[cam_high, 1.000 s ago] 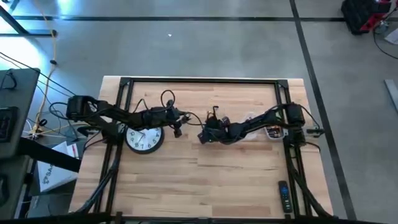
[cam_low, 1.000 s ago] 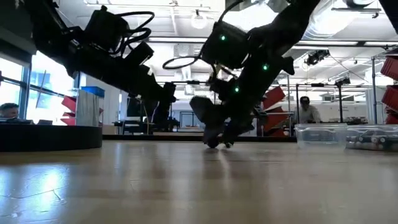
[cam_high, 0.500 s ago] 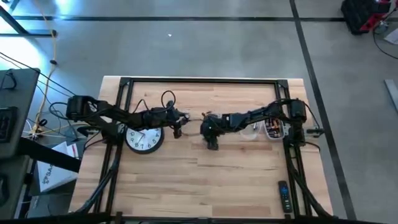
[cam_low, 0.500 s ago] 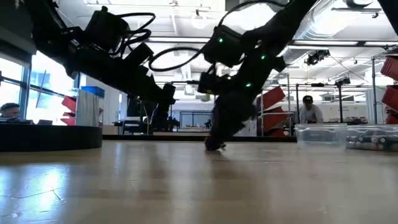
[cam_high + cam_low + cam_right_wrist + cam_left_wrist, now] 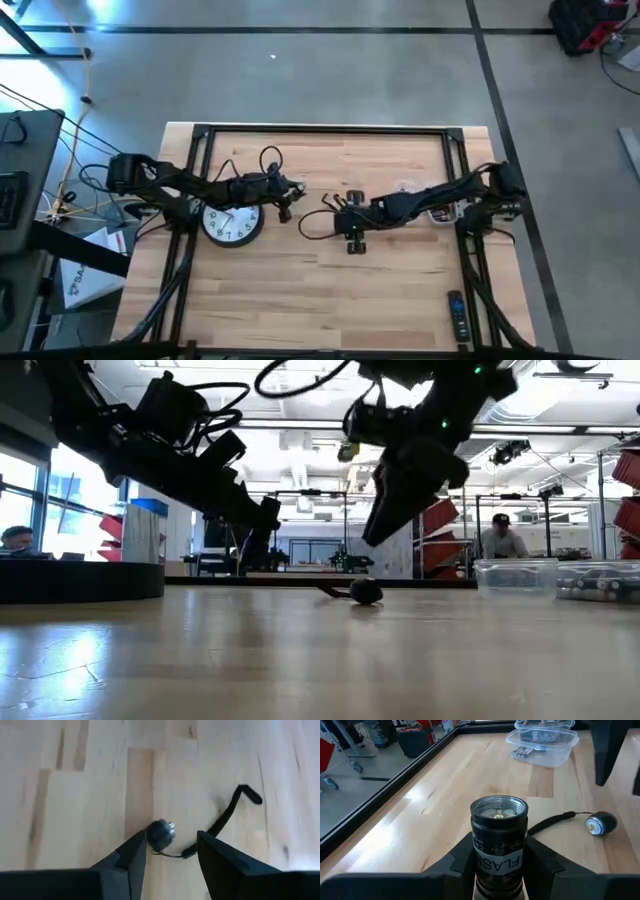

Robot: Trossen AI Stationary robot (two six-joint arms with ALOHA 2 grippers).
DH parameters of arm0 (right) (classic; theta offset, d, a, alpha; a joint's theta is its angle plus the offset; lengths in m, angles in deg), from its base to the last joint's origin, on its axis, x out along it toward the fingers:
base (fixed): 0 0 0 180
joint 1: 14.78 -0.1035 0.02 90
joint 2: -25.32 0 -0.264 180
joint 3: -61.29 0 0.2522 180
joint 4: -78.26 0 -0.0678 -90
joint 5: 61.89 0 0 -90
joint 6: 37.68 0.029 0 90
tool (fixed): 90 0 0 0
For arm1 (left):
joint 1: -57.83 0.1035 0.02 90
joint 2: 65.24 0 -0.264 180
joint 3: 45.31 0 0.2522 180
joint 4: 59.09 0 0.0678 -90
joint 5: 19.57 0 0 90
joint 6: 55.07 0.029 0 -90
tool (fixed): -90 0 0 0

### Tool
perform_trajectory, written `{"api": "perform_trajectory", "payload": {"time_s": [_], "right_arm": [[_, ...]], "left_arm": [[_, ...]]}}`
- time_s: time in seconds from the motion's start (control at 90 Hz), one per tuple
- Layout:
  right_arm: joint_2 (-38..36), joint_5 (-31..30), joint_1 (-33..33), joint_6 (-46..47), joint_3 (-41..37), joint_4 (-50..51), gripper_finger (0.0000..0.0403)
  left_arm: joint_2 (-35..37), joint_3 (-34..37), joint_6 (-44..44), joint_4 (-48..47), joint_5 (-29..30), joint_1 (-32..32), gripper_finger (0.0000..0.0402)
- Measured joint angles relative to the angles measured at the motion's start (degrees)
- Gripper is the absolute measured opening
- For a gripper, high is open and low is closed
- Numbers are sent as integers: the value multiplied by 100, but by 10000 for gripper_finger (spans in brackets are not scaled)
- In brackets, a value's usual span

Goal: Insert battery
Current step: Close the black flashlight lid

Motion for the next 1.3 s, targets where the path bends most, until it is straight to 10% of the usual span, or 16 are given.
{"api": "perform_trajectory", "payload": {"time_s": [0.267, 0.856, 1.3], "right_arm": [[37, -577, -406, -319, 5, -118, 183], [636, -474, 74, -9820, 151, -81, 174], [766, 638, 325, -11222, 197, -175, 174]], "left_arm": [[0, 0, 14, 17, 0, -68, 95], [0, 0, 105, 11, -81, -70, 95], [0, 2, 41, 15, -81, -70, 95]]}}
